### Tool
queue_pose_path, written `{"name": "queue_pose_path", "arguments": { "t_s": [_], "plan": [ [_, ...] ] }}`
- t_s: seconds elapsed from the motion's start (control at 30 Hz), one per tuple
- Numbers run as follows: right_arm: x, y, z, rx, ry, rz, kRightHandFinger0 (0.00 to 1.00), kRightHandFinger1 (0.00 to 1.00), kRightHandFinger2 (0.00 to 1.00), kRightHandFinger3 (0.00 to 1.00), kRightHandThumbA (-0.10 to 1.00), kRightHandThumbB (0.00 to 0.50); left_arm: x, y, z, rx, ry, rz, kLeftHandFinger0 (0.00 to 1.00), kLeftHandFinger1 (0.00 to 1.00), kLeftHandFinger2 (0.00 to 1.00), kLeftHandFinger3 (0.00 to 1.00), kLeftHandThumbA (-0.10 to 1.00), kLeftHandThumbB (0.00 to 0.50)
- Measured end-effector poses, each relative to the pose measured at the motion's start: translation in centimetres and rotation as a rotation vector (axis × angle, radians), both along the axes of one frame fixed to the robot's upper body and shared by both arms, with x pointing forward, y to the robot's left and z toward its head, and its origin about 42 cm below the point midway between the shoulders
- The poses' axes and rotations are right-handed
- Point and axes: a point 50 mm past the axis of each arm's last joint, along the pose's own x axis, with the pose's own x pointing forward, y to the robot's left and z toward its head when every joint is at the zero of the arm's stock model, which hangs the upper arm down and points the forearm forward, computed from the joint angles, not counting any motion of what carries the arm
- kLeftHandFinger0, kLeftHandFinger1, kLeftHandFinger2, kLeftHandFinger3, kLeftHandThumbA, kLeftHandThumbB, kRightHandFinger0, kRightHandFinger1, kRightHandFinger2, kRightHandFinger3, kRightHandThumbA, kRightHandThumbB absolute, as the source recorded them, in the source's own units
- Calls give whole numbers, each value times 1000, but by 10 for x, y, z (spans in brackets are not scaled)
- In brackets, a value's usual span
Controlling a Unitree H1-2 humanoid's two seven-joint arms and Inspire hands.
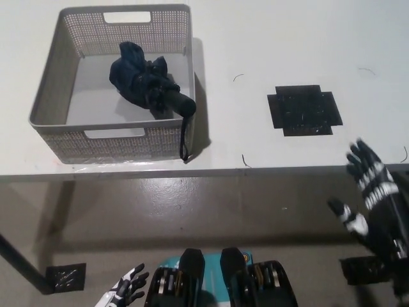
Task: Use the right hand to pick up a umbrella on the right side and place it into a container on the lft side
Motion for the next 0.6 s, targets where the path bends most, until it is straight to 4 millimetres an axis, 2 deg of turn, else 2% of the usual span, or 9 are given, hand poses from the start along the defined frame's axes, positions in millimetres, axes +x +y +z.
{"name": "queue_pose_path", "arguments": {
  "t_s": [0.13, 0.23, 0.27, 0.3, 0.33, 0.37, 0.5, 0.6],
  "plan": [
    [-32, -1, -29, 63, 71, 29, 1000, 1000, 1000, 1000, 1000, 485, -1, 1, -1, -4, -1, 9, 1000, 1000, 1000, 1000, 1000, 195],
    [-52, -3, -68, 108, 188, 33, 1000, 1000, 1000, 1000, 1000, 468, -3, 1, -1, -12, -5, 18, 1000, 1000, 1000, 1000, 1000, 205],
    [-56, -4, -85, 121, 237, 29, 1000, 1000, 1000, 1000, 1000, 496, -3, 1, -1, -16, -5, 21, 1000, 1000, 1000, 1000, 1000, 208],
    [-59, -5, -95, 131, 265, 25, 1000, 1000, 1000, 1000, 1000, 500, -3, 1, -1, -18, -5, 23, 1000, 1000, 1000, 1000, 1000, 212],
    [-63, -4, -112, 149, 314, 21, 1000, 1000, 1000, 1000, 1000, 482, -3, 1, -1, -23, -7, 27, 1000, 1000, 1000, 1000, 1000, 207],
    [-66, -4, -125, 161, 350, 16, 1000, 1000, 1000, 1000, 1000, 433, -3, 1, -1, -25, -9, 30, 1000, 1000, 1000, 1000, 1000, 208],
    [-76, -6, -167, 191, 454, 13, 1000, 1000, 1000, 1000, 1000, 427, -2, 3, 0, -40, -20, 57, 1000, 1000, 1000, 1000, 1000, 222],
    [-75, -7, -178, 200, 471, 16, 1000, 1000, 1000, 1000, 1000, 450, 0, 4, 2, -46, -28, 71, 1000, 1000, 1000, 1000, 1000, 217]
  ]
}}
